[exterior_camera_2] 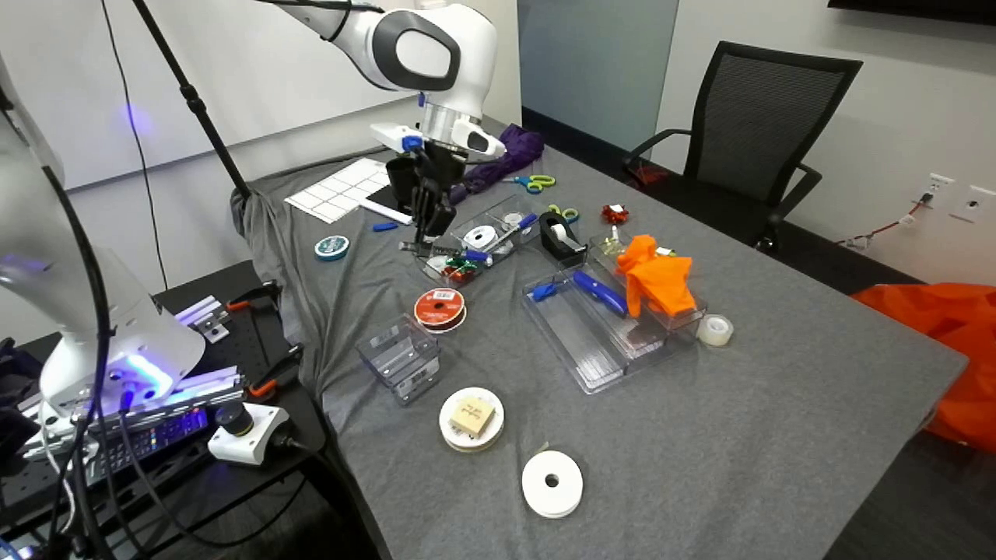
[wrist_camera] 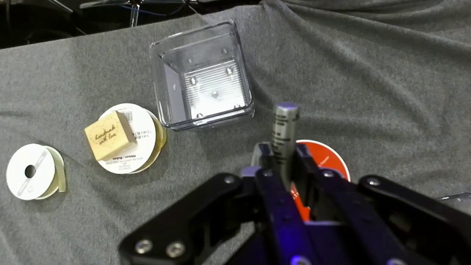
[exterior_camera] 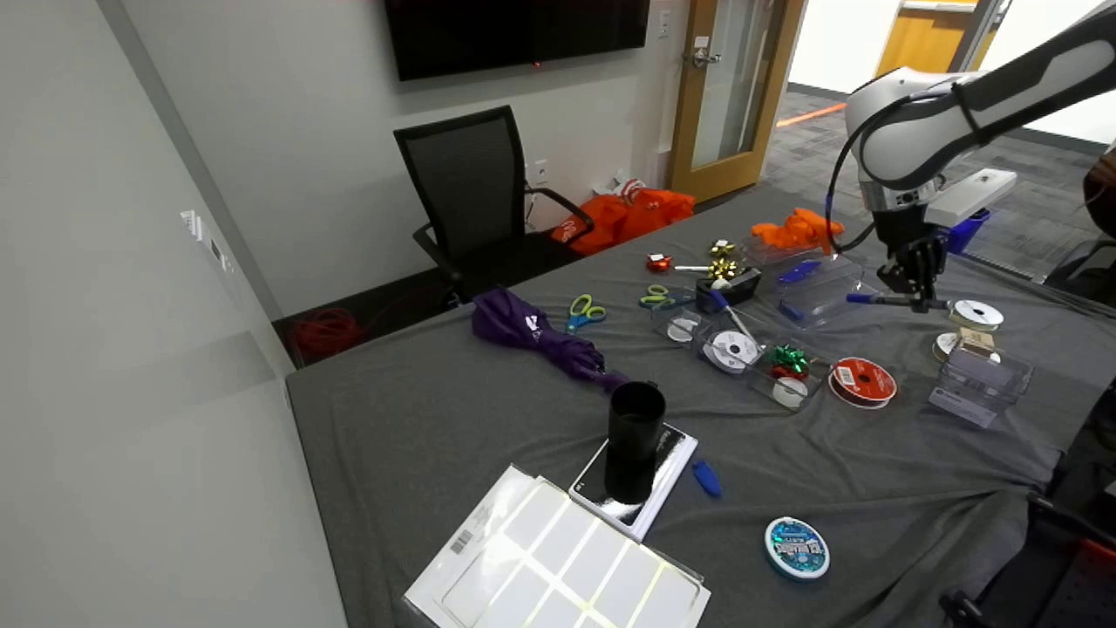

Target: Move one pen to the frontmost clear object

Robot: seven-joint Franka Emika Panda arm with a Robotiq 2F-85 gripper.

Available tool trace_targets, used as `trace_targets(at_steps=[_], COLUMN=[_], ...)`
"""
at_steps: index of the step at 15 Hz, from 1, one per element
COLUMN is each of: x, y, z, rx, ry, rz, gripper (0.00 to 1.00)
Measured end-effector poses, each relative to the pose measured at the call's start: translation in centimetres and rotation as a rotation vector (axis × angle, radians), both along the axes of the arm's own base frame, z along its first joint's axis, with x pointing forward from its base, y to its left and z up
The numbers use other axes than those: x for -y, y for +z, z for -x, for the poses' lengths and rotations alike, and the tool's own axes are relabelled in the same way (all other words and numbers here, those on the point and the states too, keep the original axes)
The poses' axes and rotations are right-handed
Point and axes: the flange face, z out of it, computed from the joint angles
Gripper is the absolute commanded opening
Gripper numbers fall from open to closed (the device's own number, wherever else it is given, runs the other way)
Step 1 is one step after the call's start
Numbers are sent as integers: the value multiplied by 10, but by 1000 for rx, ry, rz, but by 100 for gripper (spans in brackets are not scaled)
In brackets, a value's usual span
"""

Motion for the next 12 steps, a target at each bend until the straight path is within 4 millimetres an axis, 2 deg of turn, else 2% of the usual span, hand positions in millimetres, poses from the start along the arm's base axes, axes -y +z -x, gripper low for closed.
trace_targets(at_steps=[1,4,6,10,12], x=[0,-1,-7,-26,-31], y=[0,-1,-10,-45,-56], z=[0,0,7,37,55], rx=[0,-1,-19,-80,-103], ry=[0,1,4,8,10], rz=[0,-1,-6,-21,-32], gripper=[4,4,4,4,4])
